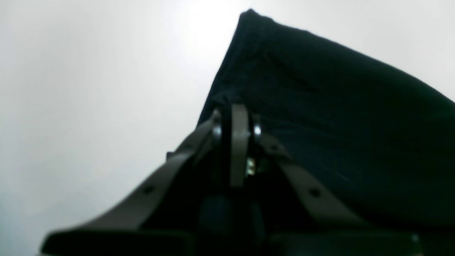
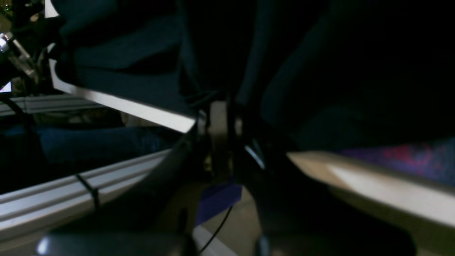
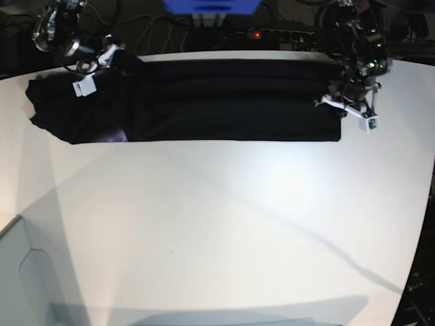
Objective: Fold the T-shirt properly
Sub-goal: 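Lift the sleeve end with the right gripper and fold it inward, then lower the right gripper and press the folded end onto the shirt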
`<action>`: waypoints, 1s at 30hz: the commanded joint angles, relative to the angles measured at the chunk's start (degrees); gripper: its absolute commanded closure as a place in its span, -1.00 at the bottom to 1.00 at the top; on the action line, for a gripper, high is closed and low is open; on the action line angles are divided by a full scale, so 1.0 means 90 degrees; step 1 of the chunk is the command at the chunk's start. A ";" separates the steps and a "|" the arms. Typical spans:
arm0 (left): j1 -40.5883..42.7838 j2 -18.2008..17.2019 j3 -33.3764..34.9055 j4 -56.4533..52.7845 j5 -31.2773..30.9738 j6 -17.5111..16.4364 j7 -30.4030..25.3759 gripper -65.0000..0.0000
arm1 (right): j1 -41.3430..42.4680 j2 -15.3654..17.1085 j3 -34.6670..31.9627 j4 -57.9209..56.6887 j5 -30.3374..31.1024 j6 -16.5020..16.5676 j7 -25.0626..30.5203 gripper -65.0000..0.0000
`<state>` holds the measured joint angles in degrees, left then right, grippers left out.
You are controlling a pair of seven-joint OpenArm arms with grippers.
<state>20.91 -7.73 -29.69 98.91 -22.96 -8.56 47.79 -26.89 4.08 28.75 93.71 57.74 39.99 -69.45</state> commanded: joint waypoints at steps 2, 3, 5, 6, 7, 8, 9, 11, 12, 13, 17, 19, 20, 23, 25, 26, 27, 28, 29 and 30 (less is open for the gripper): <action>-0.0042 -0.0055 -0.0017 0.0082 -0.0042 0.0008 -0.0099 0.98 | -0.0015 0.0060 0.0034 0.0103 0.0174 0.0001 0.0054 0.74; -0.0042 -0.0055 -0.0017 0.0082 -0.0042 0.0008 -0.0099 0.98 | -0.0025 0.0050 0.0034 0.0122 0.0174 0.0001 0.0044 0.68; -0.0023 -0.0055 -0.0017 0.0082 -0.0042 0.0008 -0.0099 0.98 | -0.0025 0.0040 0.0034 0.0132 0.0174 0.0001 0.0044 0.58; -0.0023 -0.0055 -0.0017 0.0082 -0.0042 0.0008 -0.0099 0.98 | -0.0025 0.0031 0.0034 0.0132 0.0174 0.0001 0.0044 0.54; -0.0023 -0.0055 -0.0017 0.0082 -0.0042 0.0008 -0.0099 0.98 | -0.0025 0.0031 0.0034 0.0142 0.0183 0.0001 0.0044 0.51; -0.0013 -0.0055 -0.0017 0.0082 -0.0042 0.0008 -0.0099 0.98 | -0.0025 0.0031 0.0034 0.0161 0.0193 0.0001 0.0034 0.49; -0.0003 -0.0055 -0.0017 0.0082 -0.0042 0.0008 -0.0099 0.98 | -0.0025 0.0031 0.0034 0.0220 0.0193 0.0001 0.0034 0.48; -0.0003 -0.0055 -0.0017 0.0082 -0.0042 0.0008 -0.0099 0.98 | -0.0025 0.0031 0.0034 0.0406 0.0193 0.0001 0.0034 0.48; -0.0003 -0.0055 -0.0017 0.0082 -0.0042 0.0008 -0.0099 0.98 | -0.0025 0.0021 0.0034 0.0533 0.0193 0.0001 0.0034 0.48; -0.0003 -0.0055 -0.0017 0.0082 -0.0042 0.0008 -0.0099 0.98 | -0.0025 0.0021 0.0034 0.0689 0.0193 0.0001 0.0034 0.49; -0.0003 -0.0055 -0.0017 0.0082 -0.0042 0.0008 -0.0099 0.98 | -0.0025 0.0021 0.0200 0.1422 0.0193 0.0001 0.0054 0.49; 0.0007 -0.0055 -0.0017 0.0082 -0.0042 0.0008 -0.0099 0.98 | 0.0004 0.0021 0.0375 0.1646 0.0193 0.0001 0.0054 0.49; 0.0007 -0.0055 -0.0017 0.0082 -0.0042 0.0008 -0.0099 0.98 | 0.0024 0.0021 0.0473 0.1705 0.0193 0.0001 0.0054 0.49; 0.0007 -0.0055 -0.0017 0.0082 -0.0042 0.0008 -0.0099 0.98 | 0.0082 0.0050 0.0727 0.1763 0.0183 0.0001 0.0063 0.49; 0.0007 -0.0055 -0.0017 0.0082 -0.0042 0.0008 -0.0099 0.98 | 0.0229 0.0050 0.0971 0.1763 0.0144 0.0001 0.0063 0.49; 0.0007 -0.0055 -0.0017 0.0082 -0.0042 0.0008 -0.0099 0.98 | 0.0297 0.0050 0.1089 0.1763 0.0086 0.0001 0.0054 0.49; 0.0007 -0.0055 -0.0017 0.0082 -0.0042 0.0008 -0.0099 0.98 | 0.0346 0.0050 0.1176 0.1763 -0.0012 0.0001 0.0063 0.49; 0.0007 -0.0055 -0.0017 0.0082 -0.0042 0.0008 -0.0099 0.98 | 0.0434 0.0050 0.1225 0.1763 -0.0139 0.0001 0.0083 0.49; 0.0007 -0.0055 -0.0017 0.0082 -0.0042 0.0008 -0.0099 0.98 | 0.0551 0.0050 0.1264 0.1763 -0.0286 0.0001 0.0083 0.49; 0.0007 -0.0055 -0.0017 0.0082 -0.0042 0.0008 -0.0099 0.98 | 0.0678 0.0050 0.1264 0.1754 -0.0520 0.0001 0.0083 0.49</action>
<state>20.95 -7.75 -29.67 98.87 -22.94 -8.58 47.79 -21.06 3.92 39.97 108.57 51.22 40.01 -69.87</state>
